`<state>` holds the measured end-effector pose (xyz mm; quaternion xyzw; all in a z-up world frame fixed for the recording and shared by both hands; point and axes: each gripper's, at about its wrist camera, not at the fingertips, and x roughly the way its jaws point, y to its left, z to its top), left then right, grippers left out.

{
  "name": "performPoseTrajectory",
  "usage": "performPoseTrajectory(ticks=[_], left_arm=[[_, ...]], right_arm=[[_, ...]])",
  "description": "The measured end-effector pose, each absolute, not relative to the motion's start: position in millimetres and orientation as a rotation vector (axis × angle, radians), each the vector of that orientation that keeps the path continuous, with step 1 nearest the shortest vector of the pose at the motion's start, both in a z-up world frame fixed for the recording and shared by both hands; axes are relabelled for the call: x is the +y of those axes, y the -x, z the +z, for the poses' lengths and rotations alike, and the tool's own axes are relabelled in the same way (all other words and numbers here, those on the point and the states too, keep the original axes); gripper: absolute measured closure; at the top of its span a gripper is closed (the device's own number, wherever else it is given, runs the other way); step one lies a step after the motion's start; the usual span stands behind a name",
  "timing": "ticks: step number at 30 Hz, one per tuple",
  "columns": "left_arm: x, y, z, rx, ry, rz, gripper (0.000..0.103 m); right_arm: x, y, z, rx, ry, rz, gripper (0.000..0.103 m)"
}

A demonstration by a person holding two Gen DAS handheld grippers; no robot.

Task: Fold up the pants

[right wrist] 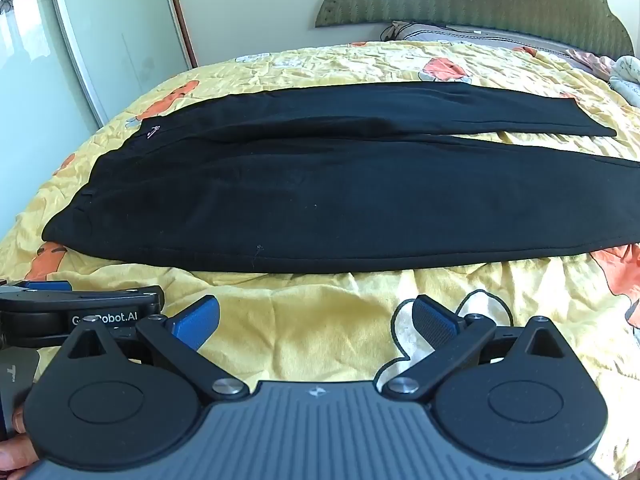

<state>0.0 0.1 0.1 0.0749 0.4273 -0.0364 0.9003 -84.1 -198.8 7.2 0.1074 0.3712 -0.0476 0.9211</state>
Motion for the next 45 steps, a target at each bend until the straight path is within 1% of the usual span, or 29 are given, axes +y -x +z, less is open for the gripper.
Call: performPoseTrajectory(ticks=[14, 19, 45], left_arm=[[1.4, 0.7, -0.3, 0.883, -0.157, -0.075, 0.004], [2.0, 1.1, 1.4, 0.878, -0.154, -0.078, 0.007], [1.3, 0.2, 0.5, 0.871, -0.172, -0.078, 0.006]], right_arm=[[-195.8, 82.5, 6.2, 0.772, -0.218, -0.097, 0.000], [-199.4, 84.8, 6.1, 0.767, -0.220, -0.091, 0.000], [-199.8, 85.8, 5.1, 0.769, -0.223, -0.081, 0.000]])
